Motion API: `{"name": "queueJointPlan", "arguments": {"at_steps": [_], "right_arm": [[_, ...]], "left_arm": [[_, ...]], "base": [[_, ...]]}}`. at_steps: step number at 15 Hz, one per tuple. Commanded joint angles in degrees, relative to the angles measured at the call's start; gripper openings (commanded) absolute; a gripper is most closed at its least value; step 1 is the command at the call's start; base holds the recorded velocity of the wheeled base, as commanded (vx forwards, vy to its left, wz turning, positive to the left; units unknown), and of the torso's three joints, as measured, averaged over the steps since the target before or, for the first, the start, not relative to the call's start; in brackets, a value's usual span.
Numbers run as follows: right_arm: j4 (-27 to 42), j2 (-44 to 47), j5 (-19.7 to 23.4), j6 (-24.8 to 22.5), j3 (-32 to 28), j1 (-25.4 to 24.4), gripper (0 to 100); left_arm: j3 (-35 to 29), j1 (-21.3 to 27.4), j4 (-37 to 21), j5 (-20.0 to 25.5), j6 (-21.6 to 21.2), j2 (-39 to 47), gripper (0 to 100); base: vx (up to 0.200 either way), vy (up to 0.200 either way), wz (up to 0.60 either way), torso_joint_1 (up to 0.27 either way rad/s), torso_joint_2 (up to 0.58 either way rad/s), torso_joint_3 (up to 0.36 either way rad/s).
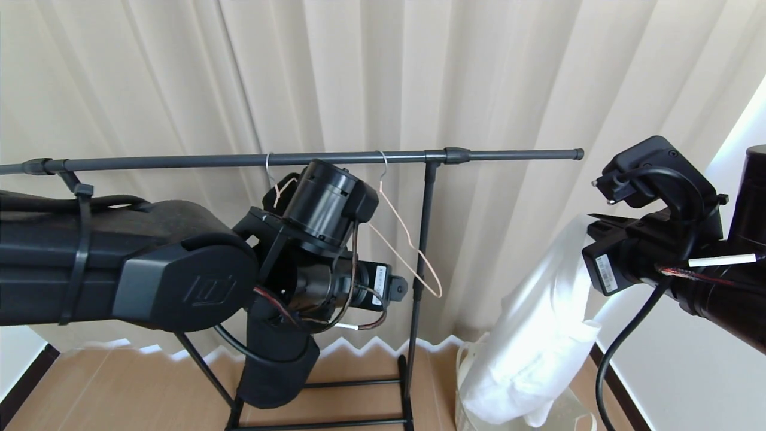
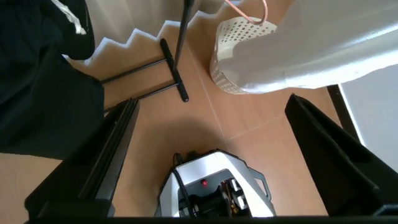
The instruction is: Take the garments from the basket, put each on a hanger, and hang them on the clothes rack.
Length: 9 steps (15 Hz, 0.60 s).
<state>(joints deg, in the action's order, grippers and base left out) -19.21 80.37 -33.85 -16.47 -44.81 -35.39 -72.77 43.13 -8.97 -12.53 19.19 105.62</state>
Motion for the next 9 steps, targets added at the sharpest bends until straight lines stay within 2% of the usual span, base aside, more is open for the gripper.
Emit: {"name": "queueJointPlan", "arguments": {"at_steps": [1,3,9], "right_arm": [[-0.12,0.14,0.02,-0.05,-0.1,-0.03,0],[-0.21,0.49,0.1,0.03,-0.28,-0.03,0],[-0.74,1.28,0.1,0.03,-0.1,-0.12,0]], "left_arm": [[-5.9,-0.06,-0.43,-1.97,-0.38,5.74,100],[-13.98,-1.21,-0.52,-4.69,-0.38,12.15,100],[-34.46,-5.16,-1.84,-5.31,-0.38,26.3,100]], "base": [[0.0,0.0,0.0,0.0,0.0,0.0],[0.0,0.0,0.0,0.0,0.0,0.0],[0.0,0.0,0.0,0.0,0.0,0.0]]}}
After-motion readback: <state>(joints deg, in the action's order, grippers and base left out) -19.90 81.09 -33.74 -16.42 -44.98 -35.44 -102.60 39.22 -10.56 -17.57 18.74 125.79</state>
